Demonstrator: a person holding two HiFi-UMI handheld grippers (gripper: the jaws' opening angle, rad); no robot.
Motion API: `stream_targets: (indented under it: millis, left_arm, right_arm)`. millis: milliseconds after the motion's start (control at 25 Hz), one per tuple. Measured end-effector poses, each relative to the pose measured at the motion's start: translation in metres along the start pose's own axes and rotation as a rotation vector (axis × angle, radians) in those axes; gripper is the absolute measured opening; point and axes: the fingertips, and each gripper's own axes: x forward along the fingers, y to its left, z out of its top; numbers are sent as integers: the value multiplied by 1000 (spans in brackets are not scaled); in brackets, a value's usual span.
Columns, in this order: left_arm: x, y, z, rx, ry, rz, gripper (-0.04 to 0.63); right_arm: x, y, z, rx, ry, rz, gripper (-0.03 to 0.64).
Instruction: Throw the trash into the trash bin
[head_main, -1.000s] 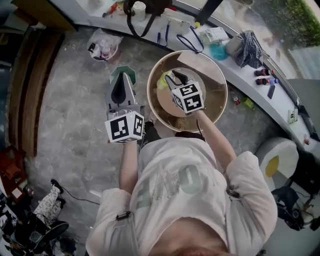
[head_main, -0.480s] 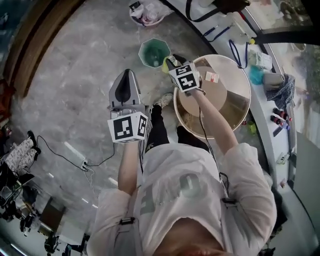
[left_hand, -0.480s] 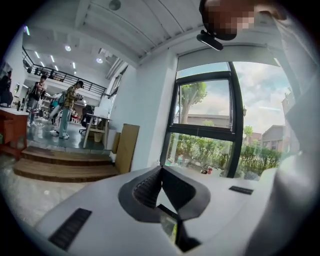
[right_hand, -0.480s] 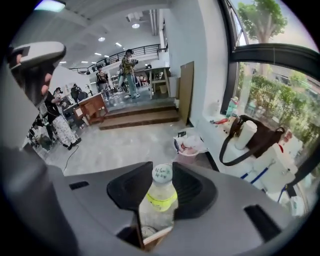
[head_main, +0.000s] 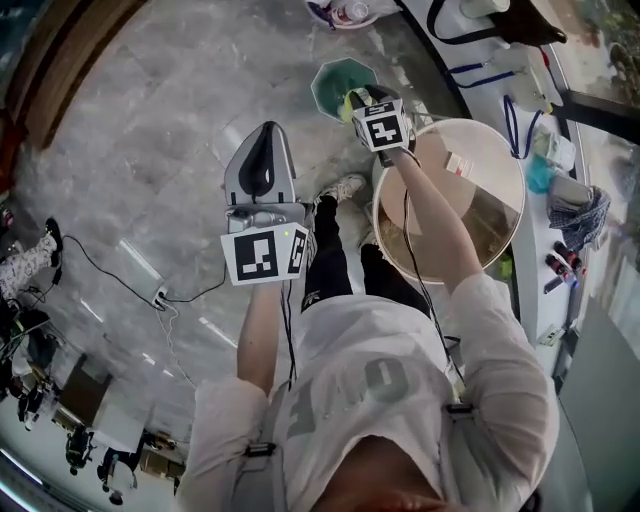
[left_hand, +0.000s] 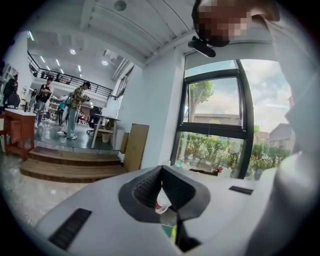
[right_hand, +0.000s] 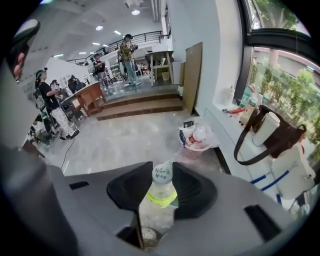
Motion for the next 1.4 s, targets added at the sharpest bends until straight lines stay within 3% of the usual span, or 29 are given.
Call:
stream_targets:
  millis: [160, 320, 400, 600, 960, 1200, 1240, 1320, 1400]
  left_arm:
    - [-5, 12, -13, -19, 22, 14, 12]
    - [-11, 13, -20, -30, 36, 24, 12]
    - [-12, 11, -19, -30, 34, 21, 12]
    - [-13, -1, -15, -24, 20, 0, 12]
    - [-25, -38, -6, -19, -6, -66, 12]
    - [-35, -71, 13, 2, -26, -121, 12]
    - [-37, -76, 18, 8, -33, -131, 12]
    - [-40, -85, 28, 20, -45, -148, 12]
    - [-44, -94, 34, 30, -50, -161, 12]
  right_arm:
    - [12, 10, 5, -40, 9, 3, 133]
    - [21, 7, 10, -91, -43, -97, 135]
    - [20, 10, 12, -112, -48, -91, 174]
    - [6, 14, 11, -85, -54, -71, 178]
    - [-42, -5, 2, -52, -90, -124, 178]
    - [-111, -14, 23, 1, -221, -138, 175]
    - [-128, -15, 30, 0, -252, -132, 163]
    - [-167, -15, 44, 4, -325, -133, 61]
    - [-207, -14, 56, 26, -418, -143, 32]
